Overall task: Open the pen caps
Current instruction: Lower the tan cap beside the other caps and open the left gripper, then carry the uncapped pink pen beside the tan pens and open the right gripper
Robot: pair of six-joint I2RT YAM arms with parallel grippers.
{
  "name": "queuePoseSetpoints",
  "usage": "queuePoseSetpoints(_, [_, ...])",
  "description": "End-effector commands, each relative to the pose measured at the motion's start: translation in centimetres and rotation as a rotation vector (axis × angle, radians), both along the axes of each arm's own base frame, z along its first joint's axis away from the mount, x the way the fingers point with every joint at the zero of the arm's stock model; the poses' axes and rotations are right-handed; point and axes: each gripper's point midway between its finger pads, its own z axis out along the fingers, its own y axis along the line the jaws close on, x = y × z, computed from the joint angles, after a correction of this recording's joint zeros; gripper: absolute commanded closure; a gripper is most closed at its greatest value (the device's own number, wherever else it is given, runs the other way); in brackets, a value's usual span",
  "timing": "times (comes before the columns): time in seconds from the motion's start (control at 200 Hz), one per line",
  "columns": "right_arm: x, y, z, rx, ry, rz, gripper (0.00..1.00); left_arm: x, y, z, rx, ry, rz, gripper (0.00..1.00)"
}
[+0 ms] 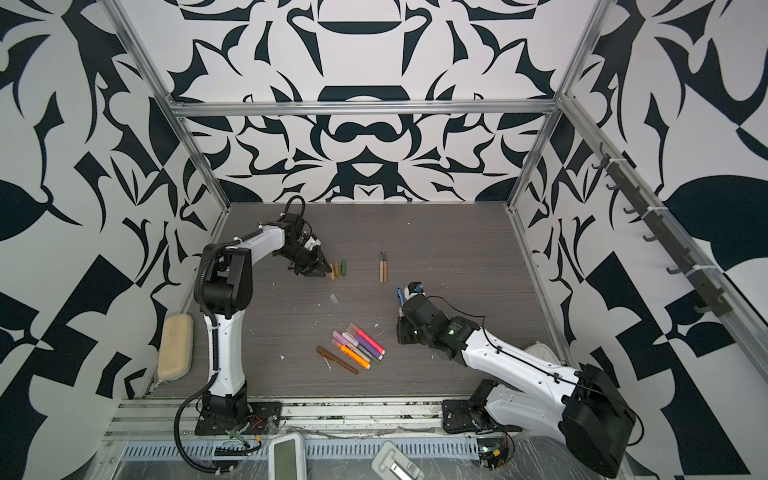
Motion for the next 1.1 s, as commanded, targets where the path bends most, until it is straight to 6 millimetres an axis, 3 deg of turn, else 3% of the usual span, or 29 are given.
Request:
queuePoseSetpoints(0.0, [0.0,-0.3,0.3,0.012,-0.008,-0.015,1.0,-0.7,0.1,-0.5,0.008,0.024,-0.003,0.68])
queuePoseSetpoints(0.255, [-0.1,-0.3,0.2,0.012,-0.001,-0.012,1.0,-0.4,-0.1,0.8,-0.005,0.004,-0.004,0.66])
queuePoseSetpoints(0.485, [0.6,0.5,0.5,0.027,0.016,0.015,1.0,0.5,-0.3,6.2,-0.036,-0.126,-0.006,0.64])
queuePoseSetpoints(0.625, [2.8,0.1,1.5,-0.002,0.01,-0.017,1.0,0.5,0.4,8.7,-0.001,-0.208,-0.004,0.64])
queuePoseSetpoints(0.85, [7.7,0.0,2.9,-0.068,0.0,-0.026,1.0,0.3,1.2,10.8,0.03,-0.274,0.005,0.59])
queuePoseSetpoints(1.095, [14.2,2.1,3.3,0.073,0.069,0.022,1.0,0.2,1.2,13.0,0.023,-0.329,0.005,0.59])
